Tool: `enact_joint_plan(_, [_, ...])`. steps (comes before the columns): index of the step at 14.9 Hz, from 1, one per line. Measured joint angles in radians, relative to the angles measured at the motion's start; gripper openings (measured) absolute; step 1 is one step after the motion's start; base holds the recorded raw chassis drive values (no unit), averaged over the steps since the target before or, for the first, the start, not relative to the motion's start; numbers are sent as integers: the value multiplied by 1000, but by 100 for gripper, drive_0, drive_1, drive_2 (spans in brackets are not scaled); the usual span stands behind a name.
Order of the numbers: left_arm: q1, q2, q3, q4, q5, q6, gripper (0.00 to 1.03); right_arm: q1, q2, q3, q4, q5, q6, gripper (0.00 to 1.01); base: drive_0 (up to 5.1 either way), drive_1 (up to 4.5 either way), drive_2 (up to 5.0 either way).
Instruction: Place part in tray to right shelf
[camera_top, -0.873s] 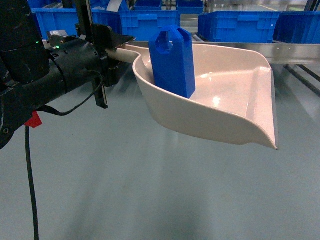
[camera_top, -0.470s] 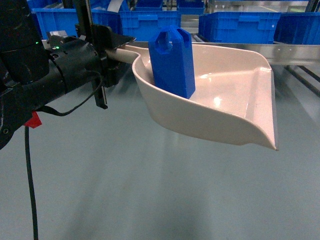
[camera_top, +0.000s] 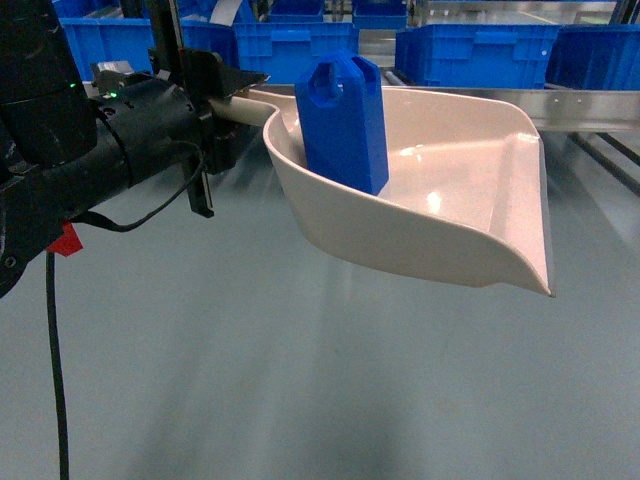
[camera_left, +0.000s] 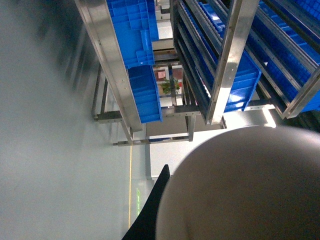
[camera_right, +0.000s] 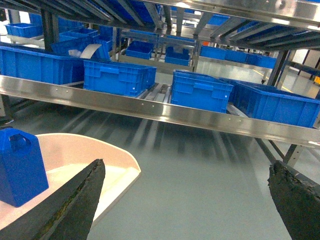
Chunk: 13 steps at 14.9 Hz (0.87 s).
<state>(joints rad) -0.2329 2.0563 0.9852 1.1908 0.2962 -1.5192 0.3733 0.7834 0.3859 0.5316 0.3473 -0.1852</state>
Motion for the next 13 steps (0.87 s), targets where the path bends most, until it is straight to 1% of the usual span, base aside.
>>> enact_joint_plan(5, [-2, 0, 0, 0, 1, 0, 12, 0, 0, 0, 1, 0, 0, 98, -167, -167, -167])
enact_joint_plan(6, [-10, 0, 0, -3, 5, 0, 12, 0, 0, 0, 1, 1, 0, 98, -167, -167, -167])
enact_joint_plan(11, [-3, 0, 0, -2, 0, 0, 12, 0, 0, 0, 1, 2, 0, 98, -167, -167, -167])
enact_joint_plan(13, [-3, 0, 0, 4, 1, 0, 12, 0, 0, 0, 2, 2, 0, 98, -7, 389, -402])
